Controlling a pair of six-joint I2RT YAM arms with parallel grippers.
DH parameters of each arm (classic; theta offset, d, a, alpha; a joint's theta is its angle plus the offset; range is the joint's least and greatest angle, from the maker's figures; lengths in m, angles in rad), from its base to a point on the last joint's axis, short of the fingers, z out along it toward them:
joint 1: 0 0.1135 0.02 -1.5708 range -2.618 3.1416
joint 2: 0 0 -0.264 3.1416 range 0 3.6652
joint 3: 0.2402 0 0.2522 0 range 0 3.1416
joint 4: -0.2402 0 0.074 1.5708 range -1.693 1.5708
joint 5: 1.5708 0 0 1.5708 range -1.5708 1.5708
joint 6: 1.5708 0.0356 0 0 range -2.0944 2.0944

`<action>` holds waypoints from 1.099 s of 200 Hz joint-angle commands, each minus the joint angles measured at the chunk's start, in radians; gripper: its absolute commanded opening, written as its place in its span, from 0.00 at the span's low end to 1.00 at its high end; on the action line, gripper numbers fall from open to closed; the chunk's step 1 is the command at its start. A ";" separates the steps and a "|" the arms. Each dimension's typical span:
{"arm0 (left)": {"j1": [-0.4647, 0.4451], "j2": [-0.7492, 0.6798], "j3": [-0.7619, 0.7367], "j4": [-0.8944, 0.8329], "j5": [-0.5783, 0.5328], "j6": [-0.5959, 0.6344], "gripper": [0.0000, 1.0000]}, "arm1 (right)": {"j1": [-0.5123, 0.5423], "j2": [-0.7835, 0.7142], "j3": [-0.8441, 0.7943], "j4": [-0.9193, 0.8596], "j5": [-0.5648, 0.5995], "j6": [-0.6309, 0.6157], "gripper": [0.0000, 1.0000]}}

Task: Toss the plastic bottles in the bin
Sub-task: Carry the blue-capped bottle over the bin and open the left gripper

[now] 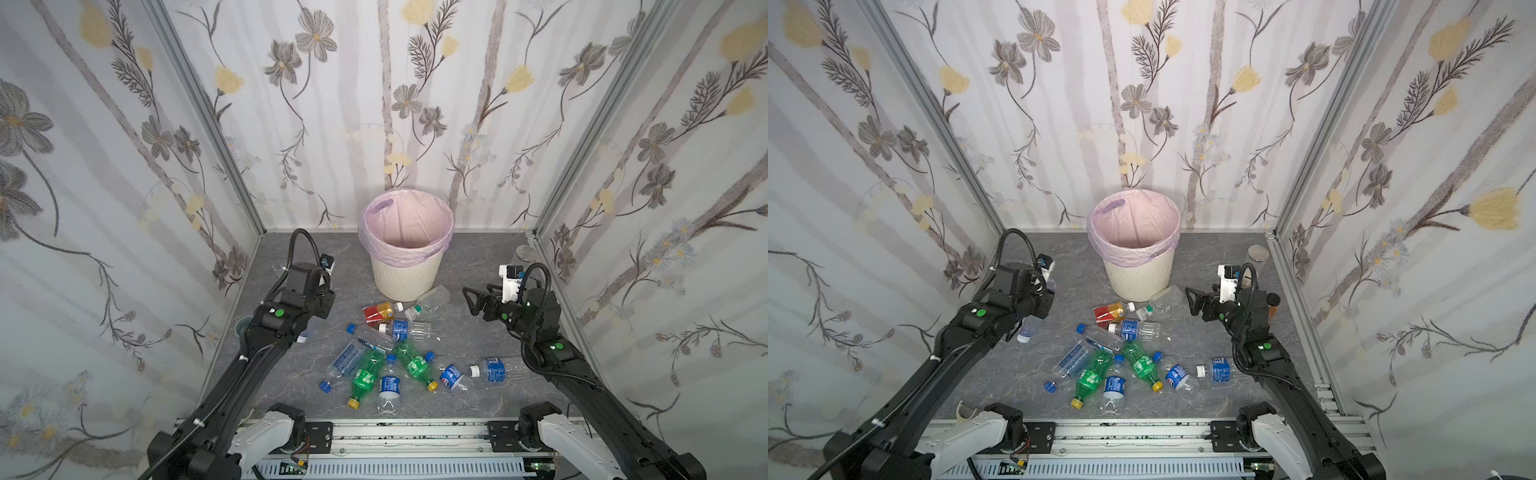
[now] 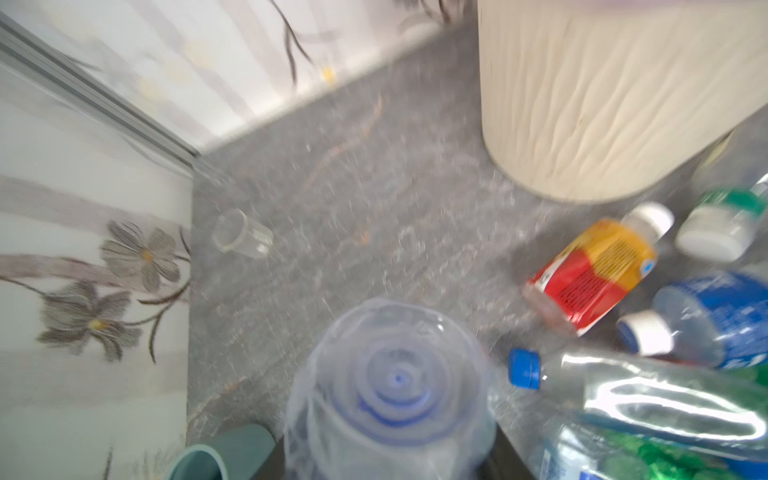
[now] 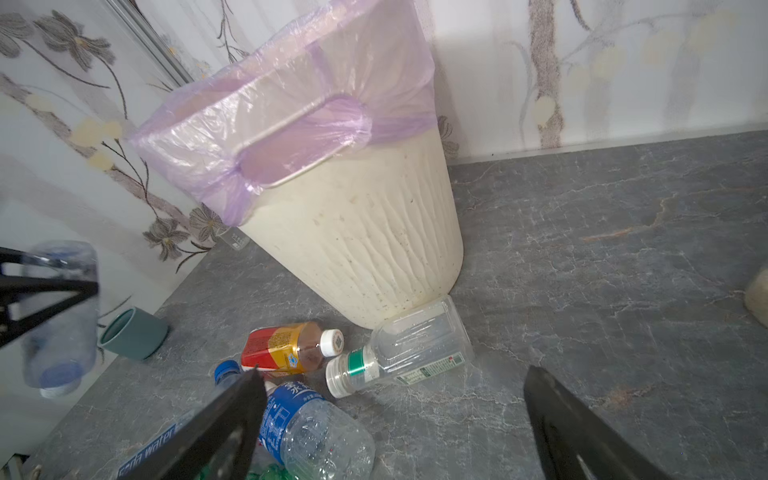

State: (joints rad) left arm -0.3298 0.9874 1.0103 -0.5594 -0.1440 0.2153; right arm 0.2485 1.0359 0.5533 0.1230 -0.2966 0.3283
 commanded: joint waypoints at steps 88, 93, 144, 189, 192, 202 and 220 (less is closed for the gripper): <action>-0.117 0.446 0.615 0.732 0.270 -0.379 0.55 | 0.006 -0.008 -0.004 -0.050 0.029 0.052 0.95; -0.126 0.515 0.683 0.728 0.276 -0.377 0.59 | 0.006 -0.005 -0.006 -0.044 0.031 0.060 0.95; -0.137 0.745 0.915 0.609 0.281 -0.401 1.00 | 0.021 0.068 0.034 -0.095 0.057 0.114 0.94; -0.128 0.498 0.605 0.580 0.160 -0.395 1.00 | 0.035 0.148 0.050 -0.087 0.080 0.127 0.93; -0.121 0.481 0.585 0.568 0.153 -0.402 1.00 | 0.037 0.155 0.053 -0.088 0.084 0.129 0.93; -0.104 0.421 0.514 0.541 0.139 -0.413 1.00 | 0.044 0.178 0.062 -0.093 0.094 0.134 0.92; -0.085 0.297 0.343 0.538 0.087 -0.405 1.00 | 0.060 0.225 0.075 -0.094 0.106 0.146 0.91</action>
State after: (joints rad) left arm -0.4343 1.3960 1.5009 0.0086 0.0402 -0.1810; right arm 0.2943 1.2152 0.6083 0.0269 -0.2245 0.4461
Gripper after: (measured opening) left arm 0.997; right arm 0.915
